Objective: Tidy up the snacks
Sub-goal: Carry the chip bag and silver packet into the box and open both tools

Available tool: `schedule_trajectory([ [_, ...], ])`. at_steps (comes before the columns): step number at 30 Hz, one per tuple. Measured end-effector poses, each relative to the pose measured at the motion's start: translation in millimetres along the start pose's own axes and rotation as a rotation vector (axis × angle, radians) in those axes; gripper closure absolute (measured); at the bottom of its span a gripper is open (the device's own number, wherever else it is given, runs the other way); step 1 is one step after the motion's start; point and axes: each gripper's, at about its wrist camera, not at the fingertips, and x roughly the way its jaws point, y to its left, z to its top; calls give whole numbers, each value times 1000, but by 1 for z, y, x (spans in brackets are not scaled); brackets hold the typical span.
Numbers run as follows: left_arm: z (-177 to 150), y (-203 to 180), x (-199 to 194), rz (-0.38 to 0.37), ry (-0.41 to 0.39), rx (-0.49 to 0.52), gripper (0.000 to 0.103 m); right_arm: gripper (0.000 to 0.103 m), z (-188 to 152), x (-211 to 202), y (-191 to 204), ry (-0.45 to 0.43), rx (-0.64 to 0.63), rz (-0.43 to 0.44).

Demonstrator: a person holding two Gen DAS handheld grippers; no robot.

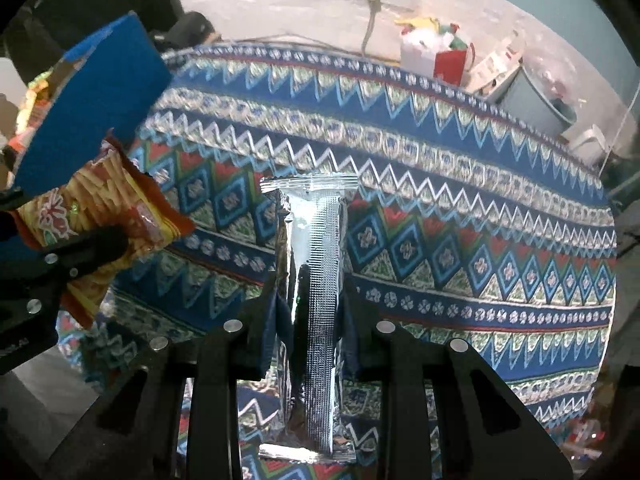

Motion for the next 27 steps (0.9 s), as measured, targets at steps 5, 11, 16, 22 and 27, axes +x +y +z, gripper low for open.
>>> schedule_trajectory([
  [5, 0, 6, -18, 2, -30, -23, 63, 77, 2, -24, 8, -42, -12, 25],
  [11, -1, 16, -40, 9, -74, -37, 63, 77, 10, -44, 22, -90, -26, 64],
  [16, -2, 28, -62, 23, -135, -48, 63, 77, 22, -58, 40, -122, -48, 97],
  [22, -4, 47, -87, 69, -207, -64, 63, 77, 34, -68, 66, -151, -81, 125],
  [27, -10, 70, -101, 89, -234, -107, 63, 77, 44, -72, 85, -164, -101, 148],
])
